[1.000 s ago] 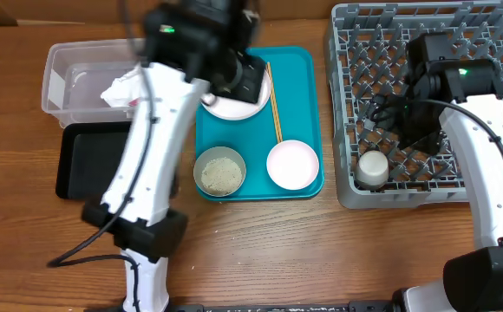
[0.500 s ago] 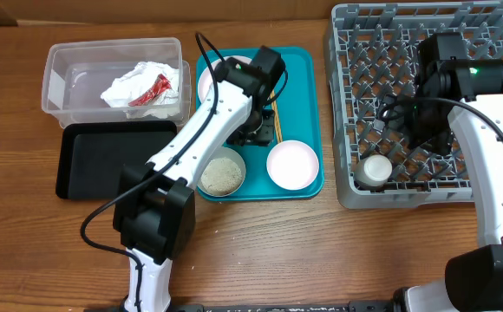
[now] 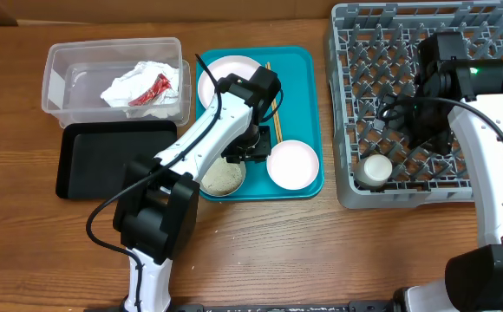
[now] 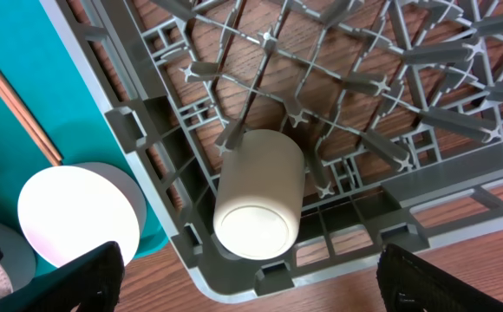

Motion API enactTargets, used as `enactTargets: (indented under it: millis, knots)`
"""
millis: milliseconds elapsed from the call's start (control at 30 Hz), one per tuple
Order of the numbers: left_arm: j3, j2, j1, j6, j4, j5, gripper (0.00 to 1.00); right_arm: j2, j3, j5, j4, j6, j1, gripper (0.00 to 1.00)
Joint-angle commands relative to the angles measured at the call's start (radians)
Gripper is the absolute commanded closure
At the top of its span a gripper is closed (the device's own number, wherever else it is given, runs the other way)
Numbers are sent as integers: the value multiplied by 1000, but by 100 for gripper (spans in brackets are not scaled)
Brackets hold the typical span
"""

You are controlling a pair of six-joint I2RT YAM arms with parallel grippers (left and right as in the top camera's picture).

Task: Sort waste into correct bins and load items into the dishwasher
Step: 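Grasp the bowl of rice with the left gripper and lift it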

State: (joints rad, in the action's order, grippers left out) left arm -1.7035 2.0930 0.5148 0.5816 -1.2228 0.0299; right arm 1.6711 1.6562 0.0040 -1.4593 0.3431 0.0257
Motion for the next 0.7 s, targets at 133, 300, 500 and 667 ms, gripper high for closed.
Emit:
enactTargets:
  millis: [133,300,500,667]
  knots:
    - [93,-6,-6,24,85,-40,69,-3,19,-2,9,-3,-2,4]
    - [100,-6,-6,13,96,-37,91,-3,19,-2,11,-3,-2,4]
    - [100,-5,-5,-17,104,-27,96,-3,19,-2,10,-3,-2,4]
    - [63,-8,-15,-117,59,32,96,-3,19,-2,10,-3,-2,4]
